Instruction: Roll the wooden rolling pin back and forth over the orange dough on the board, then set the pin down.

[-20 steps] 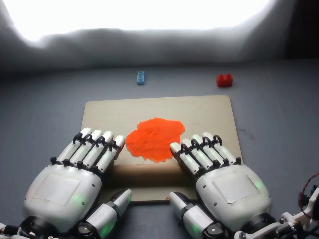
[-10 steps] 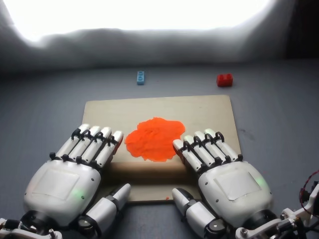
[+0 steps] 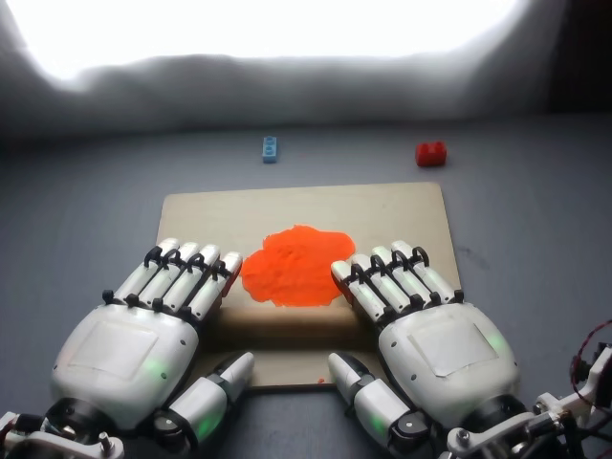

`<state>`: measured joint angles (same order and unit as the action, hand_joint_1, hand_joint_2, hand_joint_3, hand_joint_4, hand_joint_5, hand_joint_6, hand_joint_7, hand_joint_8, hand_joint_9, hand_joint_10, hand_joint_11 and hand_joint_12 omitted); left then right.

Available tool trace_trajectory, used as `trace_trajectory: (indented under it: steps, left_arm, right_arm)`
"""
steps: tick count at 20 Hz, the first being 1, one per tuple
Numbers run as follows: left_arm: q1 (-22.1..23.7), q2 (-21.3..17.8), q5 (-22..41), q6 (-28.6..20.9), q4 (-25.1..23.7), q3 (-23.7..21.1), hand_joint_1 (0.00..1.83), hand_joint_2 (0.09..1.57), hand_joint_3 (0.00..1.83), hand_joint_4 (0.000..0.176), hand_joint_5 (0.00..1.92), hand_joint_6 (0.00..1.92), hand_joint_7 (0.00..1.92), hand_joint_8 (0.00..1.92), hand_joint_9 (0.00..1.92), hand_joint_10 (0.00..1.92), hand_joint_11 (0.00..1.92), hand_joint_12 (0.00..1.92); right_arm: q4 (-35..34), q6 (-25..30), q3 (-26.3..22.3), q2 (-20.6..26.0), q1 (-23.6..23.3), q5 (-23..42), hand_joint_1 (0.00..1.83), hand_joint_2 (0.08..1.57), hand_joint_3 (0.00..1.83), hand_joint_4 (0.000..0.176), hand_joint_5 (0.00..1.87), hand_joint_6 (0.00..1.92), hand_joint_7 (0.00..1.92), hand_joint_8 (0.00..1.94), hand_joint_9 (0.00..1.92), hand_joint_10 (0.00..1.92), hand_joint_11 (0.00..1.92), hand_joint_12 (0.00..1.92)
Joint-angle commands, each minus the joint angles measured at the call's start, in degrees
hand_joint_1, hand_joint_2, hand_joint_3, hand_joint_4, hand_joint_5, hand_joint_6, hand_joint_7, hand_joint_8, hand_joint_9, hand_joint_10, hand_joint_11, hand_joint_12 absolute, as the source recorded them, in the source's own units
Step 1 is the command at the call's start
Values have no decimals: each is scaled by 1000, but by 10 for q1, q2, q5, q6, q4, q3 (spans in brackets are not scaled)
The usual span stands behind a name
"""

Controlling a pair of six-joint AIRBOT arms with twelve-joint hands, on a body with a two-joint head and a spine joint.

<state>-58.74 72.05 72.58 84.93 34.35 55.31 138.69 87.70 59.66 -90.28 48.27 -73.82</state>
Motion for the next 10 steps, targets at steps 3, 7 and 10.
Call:
trace_trajectory:
  steps: [3, 7, 10]
  left_arm:
    - [8, 1, 57, -6, -25, 7, 0, 1486, 4, 0, 0, 0, 0, 0, 0, 0, 0, 0]
    - [14, 1, 54, -13, -25, 14, 0, 1493, 7, 0, 0, 0, 0, 0, 0, 0, 0, 0]
    - [19, 1, 52, -19, -24, 19, 0, 1493, 7, 0, 0, 0, 7, 3, 0, 0, 0, 0]
  right_arm:
    - [43, 2, 9, -3, -8, -46, 0, 1543, 2, 0, 116, 4, 77, 3, 49, 7, 0, 0]
    - [43, 6, 25, -7, -13, -44, 0, 1540, 1, 0, 135, 10, 95, 7, 58, 9, 3, 1]
    - [43, 9, 31, -7, -14, -42, 0, 1536, 0, 0, 139, 10, 101, 8, 68, 12, 15, 7]
